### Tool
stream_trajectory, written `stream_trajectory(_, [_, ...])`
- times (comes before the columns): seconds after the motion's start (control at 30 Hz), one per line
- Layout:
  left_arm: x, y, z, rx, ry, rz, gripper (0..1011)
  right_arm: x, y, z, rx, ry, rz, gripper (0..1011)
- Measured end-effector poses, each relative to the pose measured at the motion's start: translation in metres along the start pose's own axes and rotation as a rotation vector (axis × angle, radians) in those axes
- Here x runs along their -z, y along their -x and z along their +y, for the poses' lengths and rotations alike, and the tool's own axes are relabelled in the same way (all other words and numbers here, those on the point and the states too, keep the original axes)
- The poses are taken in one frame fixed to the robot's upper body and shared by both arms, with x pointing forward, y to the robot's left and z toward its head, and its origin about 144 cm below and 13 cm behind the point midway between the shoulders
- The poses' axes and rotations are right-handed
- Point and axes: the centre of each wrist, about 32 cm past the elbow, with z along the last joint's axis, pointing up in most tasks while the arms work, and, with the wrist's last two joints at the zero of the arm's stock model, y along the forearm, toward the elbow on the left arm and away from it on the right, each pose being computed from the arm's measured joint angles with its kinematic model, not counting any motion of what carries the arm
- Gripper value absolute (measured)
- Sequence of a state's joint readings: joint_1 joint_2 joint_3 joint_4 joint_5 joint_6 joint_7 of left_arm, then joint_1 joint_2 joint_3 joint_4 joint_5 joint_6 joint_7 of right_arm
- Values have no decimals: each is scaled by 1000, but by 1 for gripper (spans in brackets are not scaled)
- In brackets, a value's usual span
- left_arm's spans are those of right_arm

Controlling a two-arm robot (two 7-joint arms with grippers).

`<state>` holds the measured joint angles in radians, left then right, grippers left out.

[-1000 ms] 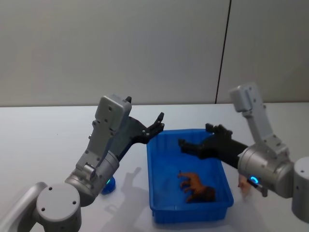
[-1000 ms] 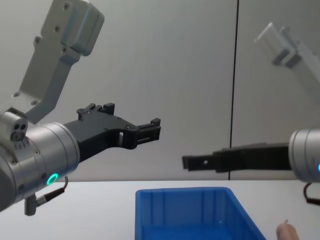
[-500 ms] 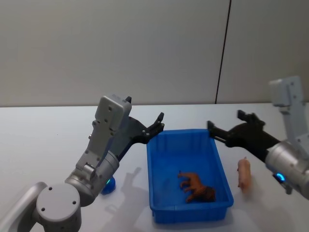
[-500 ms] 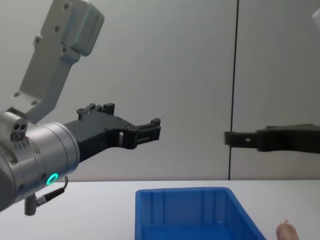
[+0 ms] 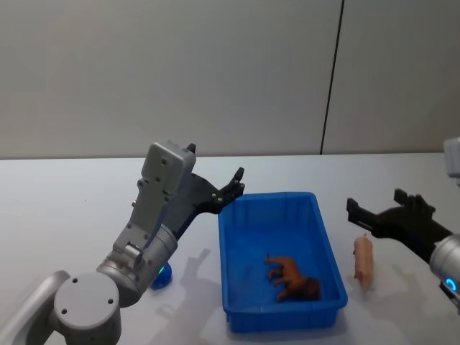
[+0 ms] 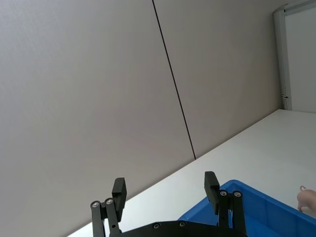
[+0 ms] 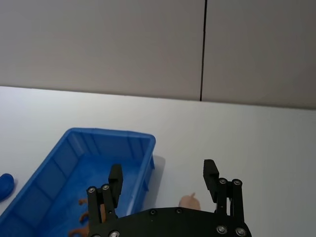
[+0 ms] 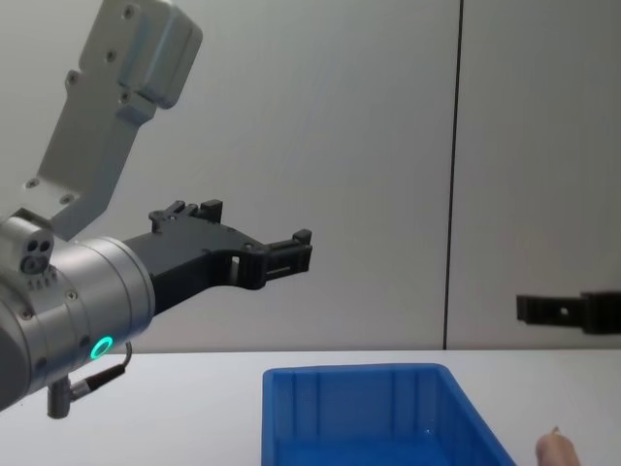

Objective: Pick up the two dolls from the table and place them into the box.

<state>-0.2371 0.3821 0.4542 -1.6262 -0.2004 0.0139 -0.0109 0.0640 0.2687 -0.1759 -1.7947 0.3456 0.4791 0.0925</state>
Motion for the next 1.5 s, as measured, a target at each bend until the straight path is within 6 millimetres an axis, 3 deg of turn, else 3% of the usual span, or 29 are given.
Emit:
stream_trajectory(0.8, [0, 0, 0, 0, 0, 0, 1001, 17, 0, 1, 101, 193, 79, 1001])
stream_trajectory(1.5, [0, 0, 0, 0, 0, 0, 1001, 28, 2, 29, 132, 296, 90, 1001])
